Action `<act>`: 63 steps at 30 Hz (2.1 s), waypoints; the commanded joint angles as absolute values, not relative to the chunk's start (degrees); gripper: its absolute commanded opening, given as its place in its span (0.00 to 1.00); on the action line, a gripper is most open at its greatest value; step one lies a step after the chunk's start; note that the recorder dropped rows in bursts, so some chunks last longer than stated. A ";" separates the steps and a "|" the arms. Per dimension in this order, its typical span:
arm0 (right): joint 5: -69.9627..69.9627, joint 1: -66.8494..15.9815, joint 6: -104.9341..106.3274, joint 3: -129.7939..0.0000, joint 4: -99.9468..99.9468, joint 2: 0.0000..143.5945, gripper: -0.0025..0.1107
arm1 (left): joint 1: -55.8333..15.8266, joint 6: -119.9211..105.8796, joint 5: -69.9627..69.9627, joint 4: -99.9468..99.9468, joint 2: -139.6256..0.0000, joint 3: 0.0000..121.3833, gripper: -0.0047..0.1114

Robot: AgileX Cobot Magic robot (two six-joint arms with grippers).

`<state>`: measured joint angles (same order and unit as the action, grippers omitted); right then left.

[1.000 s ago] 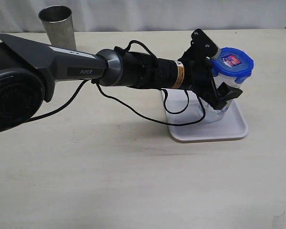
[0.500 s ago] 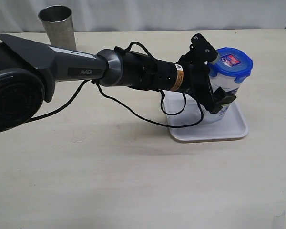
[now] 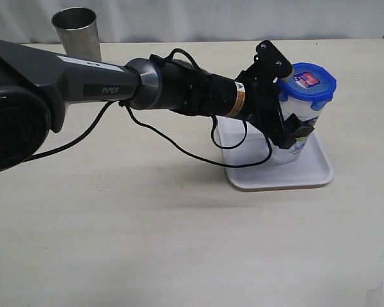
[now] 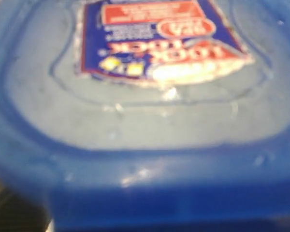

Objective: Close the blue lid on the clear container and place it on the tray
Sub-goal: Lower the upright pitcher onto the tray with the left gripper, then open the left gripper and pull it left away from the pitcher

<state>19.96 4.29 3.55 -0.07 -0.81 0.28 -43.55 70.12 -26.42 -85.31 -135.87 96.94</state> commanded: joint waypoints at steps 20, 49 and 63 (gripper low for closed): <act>19.83 4.57 3.64 0.00 -1.08 0.00 0.06 | -41.49 87.25 -28.55 -99.95 -134.93 97.30 0.70; 19.83 4.57 3.64 0.00 -1.08 0.00 0.06 | -38.60 86.08 -37.24 -99.95 -134.93 97.30 0.48; 19.83 4.57 3.64 0.00 -1.08 0.00 0.06 | -38.44 85.56 -40.80 -99.95 -134.93 97.30 0.41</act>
<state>19.96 4.29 3.55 -0.07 -0.91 0.28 -38.63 85.50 -40.04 -100.23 -135.59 96.94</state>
